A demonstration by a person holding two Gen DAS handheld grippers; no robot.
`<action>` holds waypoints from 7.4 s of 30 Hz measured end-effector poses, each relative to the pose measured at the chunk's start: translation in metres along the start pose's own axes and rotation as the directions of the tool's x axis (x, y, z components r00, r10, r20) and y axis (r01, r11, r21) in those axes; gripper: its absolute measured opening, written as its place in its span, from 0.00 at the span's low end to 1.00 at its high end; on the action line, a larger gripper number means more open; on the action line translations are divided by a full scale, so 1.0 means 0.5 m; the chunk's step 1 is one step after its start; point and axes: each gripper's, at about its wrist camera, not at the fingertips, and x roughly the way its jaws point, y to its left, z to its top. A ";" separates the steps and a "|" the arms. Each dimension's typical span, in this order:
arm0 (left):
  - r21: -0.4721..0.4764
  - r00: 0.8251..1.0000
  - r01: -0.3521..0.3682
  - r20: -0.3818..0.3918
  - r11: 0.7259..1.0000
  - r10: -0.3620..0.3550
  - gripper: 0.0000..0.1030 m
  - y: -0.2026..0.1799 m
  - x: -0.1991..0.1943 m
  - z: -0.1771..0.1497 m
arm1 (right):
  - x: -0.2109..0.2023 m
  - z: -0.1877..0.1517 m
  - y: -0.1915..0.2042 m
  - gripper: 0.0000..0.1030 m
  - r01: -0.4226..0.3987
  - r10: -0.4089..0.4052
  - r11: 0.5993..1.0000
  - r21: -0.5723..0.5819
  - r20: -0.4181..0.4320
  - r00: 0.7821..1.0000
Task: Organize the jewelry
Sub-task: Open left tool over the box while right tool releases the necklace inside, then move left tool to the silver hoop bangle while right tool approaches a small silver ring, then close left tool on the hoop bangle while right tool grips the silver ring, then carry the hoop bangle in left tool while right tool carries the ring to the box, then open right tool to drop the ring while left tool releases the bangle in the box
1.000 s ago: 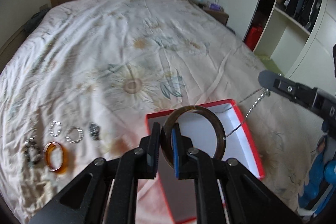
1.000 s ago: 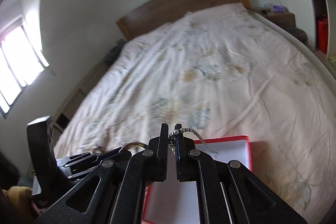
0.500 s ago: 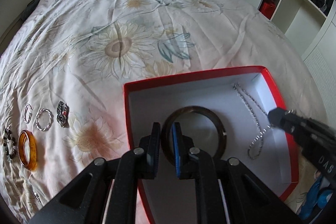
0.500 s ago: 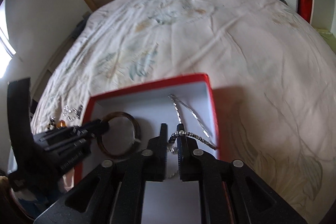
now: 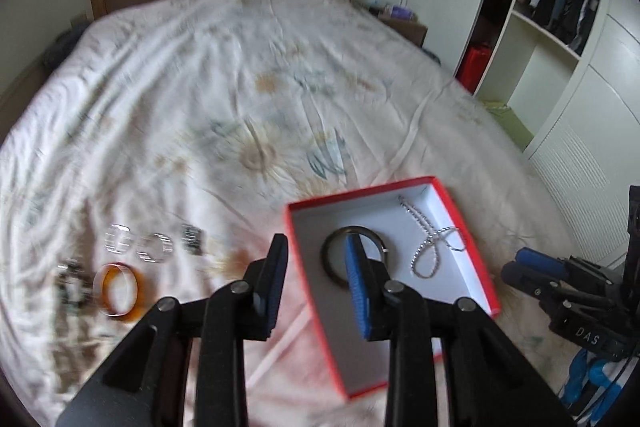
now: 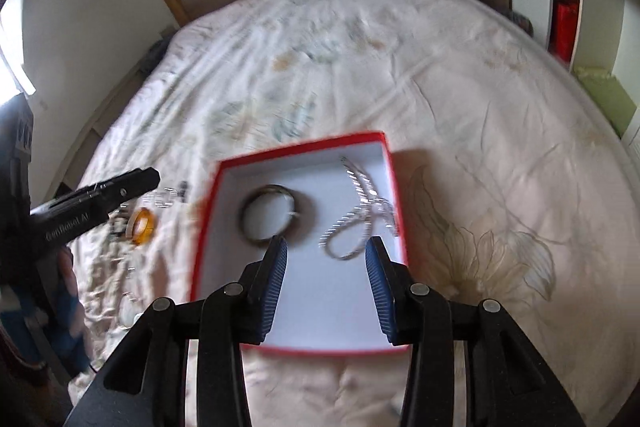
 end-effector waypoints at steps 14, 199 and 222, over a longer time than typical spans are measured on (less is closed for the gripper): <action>-0.004 0.957 -0.116 0.269 0.993 0.112 0.27 0.129 -0.468 -0.096 | -0.308 -0.070 0.266 0.58 -0.136 0.173 0.977 -0.162 0.242 0.955; 0.004 0.969 0.089 -0.233 0.996 -0.086 0.08 -0.084 0.239 -0.140 | 0.213 -0.092 -0.048 0.21 0.118 -0.137 0.984 -0.136 -0.139 0.981; 0.088 0.993 0.023 -0.121 0.996 -0.012 0.09 -0.035 -0.033 -0.212 | -0.064 -0.131 0.073 0.37 0.090 -0.084 0.992 -0.094 0.064 0.994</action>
